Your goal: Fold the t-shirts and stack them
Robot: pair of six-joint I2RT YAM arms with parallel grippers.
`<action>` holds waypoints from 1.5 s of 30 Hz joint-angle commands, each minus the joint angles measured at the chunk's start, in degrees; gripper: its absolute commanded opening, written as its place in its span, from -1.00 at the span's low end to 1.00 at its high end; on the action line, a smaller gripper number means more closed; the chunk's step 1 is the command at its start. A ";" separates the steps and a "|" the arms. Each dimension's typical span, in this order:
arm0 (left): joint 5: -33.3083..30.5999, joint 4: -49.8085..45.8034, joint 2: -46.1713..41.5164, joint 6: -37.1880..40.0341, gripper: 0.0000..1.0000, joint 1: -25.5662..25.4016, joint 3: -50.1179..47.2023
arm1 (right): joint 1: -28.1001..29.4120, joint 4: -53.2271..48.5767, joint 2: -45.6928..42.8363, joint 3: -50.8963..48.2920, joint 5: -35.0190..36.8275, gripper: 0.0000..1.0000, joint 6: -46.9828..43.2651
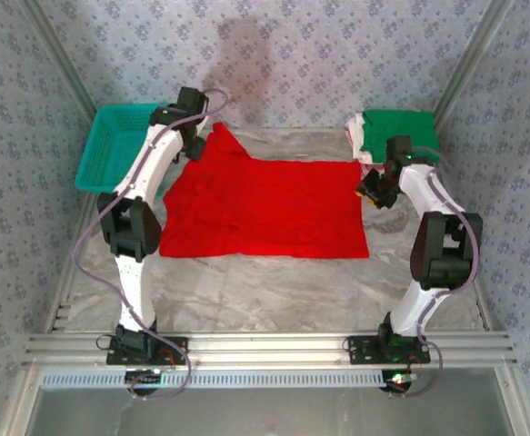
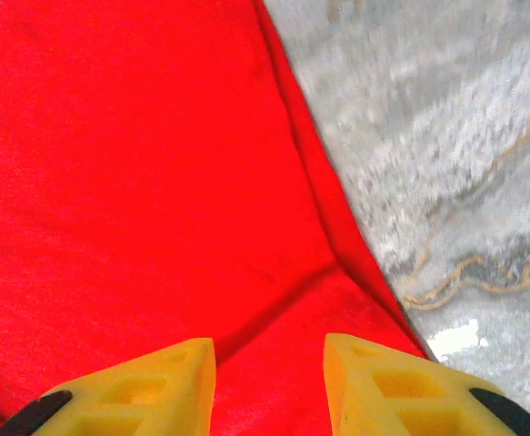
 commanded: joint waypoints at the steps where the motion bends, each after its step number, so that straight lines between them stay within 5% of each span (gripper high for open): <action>1: 1.05 -4.67 -4.52 -5.32 0.20 0.21 3.96 | -0.32 1.49 -5.69 -0.62 -0.48 -0.22 -0.17; 6: 12.02 10.84 -24.38 -14.39 0.20 -0.40 -27.19 | 4.75 12.71 -18.83 -16.84 -1.69 -0.28 -2.73; 13: 20.80 25.95 -40.59 -26.46 -0.17 -0.53 -61.70 | 9.69 18.18 -22.20 -30.99 -1.50 -0.87 -3.84; 15: 21.69 26.51 -39.91 -28.86 -0.32 -0.54 -65.13 | 10.53 17.32 -19.07 -30.82 -1.28 -1.00 -4.11; 21: 22.43 34.28 -36.10 -34.35 -0.49 -0.29 -74.03 | 11.08 19.42 -9.83 -30.50 2.88 -1.00 -1.32; 27: 21.43 36.78 -31.60 -39.43 -0.86 1.27 -79.06 | 10.53 21.46 -8.26 -34.23 5.24 -1.00 4.17; 38: 20.93 35.10 -41.52 -46.20 -0.96 3.86 -90.39 | 11.46 15.35 -20.93 -45.31 4.48 -1.00 13.26; 45: 23.96 30.67 -43.12 -42.90 -0.74 3.45 -79.45 | 13.85 16.17 -20.86 -41.58 2.59 -1.00 13.75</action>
